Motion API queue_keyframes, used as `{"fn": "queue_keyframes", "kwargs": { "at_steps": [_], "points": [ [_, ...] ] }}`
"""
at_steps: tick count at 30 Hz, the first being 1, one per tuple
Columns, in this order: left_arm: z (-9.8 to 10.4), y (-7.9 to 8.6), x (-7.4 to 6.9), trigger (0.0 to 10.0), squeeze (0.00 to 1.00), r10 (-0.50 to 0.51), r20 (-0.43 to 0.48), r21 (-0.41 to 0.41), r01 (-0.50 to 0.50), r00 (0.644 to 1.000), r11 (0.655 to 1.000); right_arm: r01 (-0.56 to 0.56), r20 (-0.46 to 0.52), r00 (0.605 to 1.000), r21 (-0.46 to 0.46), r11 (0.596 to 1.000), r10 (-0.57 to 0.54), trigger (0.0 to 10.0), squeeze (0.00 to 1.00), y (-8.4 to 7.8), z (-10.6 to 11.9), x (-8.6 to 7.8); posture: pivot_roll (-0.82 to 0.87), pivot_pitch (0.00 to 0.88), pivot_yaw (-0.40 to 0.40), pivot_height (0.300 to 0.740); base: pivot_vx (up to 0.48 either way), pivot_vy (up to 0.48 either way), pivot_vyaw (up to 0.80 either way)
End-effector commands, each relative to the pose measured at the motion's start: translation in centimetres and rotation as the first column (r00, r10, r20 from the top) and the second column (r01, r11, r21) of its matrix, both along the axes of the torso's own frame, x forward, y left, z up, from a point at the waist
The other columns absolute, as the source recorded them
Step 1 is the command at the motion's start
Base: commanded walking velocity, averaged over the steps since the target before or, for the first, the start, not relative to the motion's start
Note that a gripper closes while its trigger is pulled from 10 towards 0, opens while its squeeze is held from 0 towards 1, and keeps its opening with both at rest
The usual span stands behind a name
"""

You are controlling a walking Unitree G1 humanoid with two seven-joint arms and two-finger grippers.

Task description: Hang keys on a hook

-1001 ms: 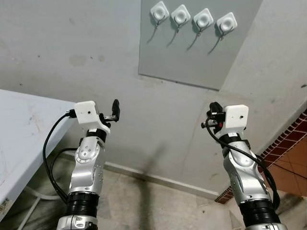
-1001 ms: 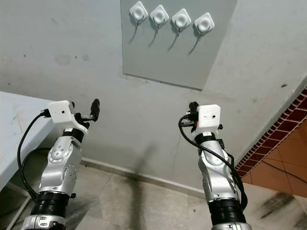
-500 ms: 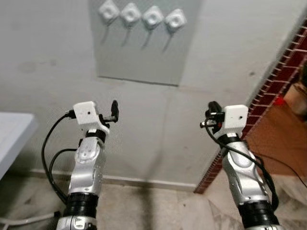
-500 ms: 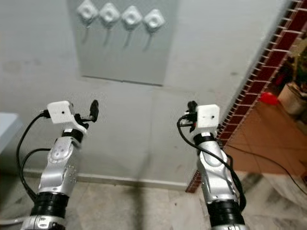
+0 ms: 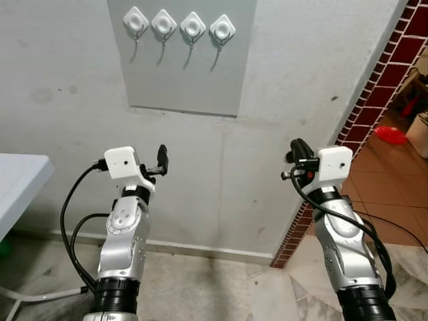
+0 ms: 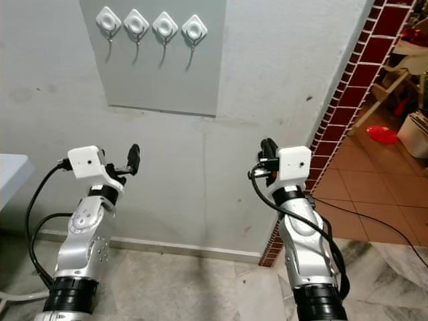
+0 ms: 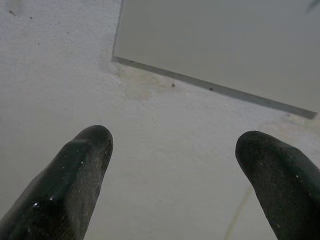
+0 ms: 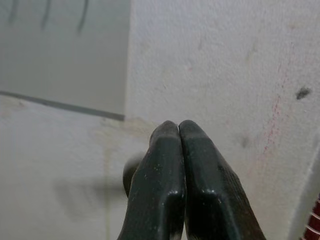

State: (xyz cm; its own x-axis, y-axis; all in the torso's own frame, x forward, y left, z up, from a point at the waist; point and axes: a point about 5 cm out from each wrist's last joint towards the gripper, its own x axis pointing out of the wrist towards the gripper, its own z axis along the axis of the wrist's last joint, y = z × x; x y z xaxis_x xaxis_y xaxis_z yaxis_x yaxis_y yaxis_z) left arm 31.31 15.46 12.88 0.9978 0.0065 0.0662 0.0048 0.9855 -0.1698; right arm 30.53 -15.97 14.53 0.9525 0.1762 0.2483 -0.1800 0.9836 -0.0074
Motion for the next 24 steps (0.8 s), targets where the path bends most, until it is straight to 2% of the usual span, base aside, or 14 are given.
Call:
{"fn": "queue_keyframes", "kwargs": {
  "at_steps": [1,3,6,13,20,24],
  "points": [
    [0.3,-0.5,-0.4,10.0,0.00,-0.026,0.004,0.010,0.025,1.000,1.000,-0.001,0.043,0.999,0.038,0.999,0.000,10.0,0.00,-0.3,1.0,-0.4,0.01,0.002,-0.041,0.740,0.000,0.000,0.00],
    [0.3,-0.5,-0.5,10.0,0.00,-0.024,0.004,0.012,0.024,1.000,1.000,-0.001,0.045,0.999,0.044,0.999,-0.001,10.0,0.00,-0.4,1.0,-0.5,0.01,0.003,-0.041,0.740,0.000,0.000,0.00],
    [0.4,-0.7,-1.9,10.0,0.00,-0.054,0.017,0.014,0.054,0.998,0.998,0.019,0.024,1.000,0.067,0.998,-0.021,10.0,0.00,-0.7,0.5,-1.8,0.01,0.008,-0.039,0.740,0.000,0.000,0.00],
    [-0.4,-0.7,-3.8,10.0,0.00,-0.126,0.009,-0.023,0.126,0.992,0.992,0.063,-0.026,0.998,0.058,0.996,-0.061,10.0,0.00,-1.6,-0.8,-3.0,0.01,0.013,-0.035,0.740,0.000,0.000,0.00],
    [-0.6,-0.2,-4.1,10.0,0.00,-0.123,-0.001,-0.037,0.123,0.992,0.992,0.077,-0.035,0.997,0.065,0.995,-0.075,10.0,0.00,-1.8,-0.8,-3.4,0.01,0.005,-0.032,0.740,0.000,0.000,0.00],
    [-0.3,0.0,-4.1,10.0,0.00,-0.124,0.001,-0.050,0.124,0.992,0.991,0.078,-0.038,0.996,0.068,0.995,-0.075,10.0,0.00,-1.7,-0.8,-3.6,0.00,0.000,-0.030,0.740,0.251,0.000,0.00]
  ]
}}
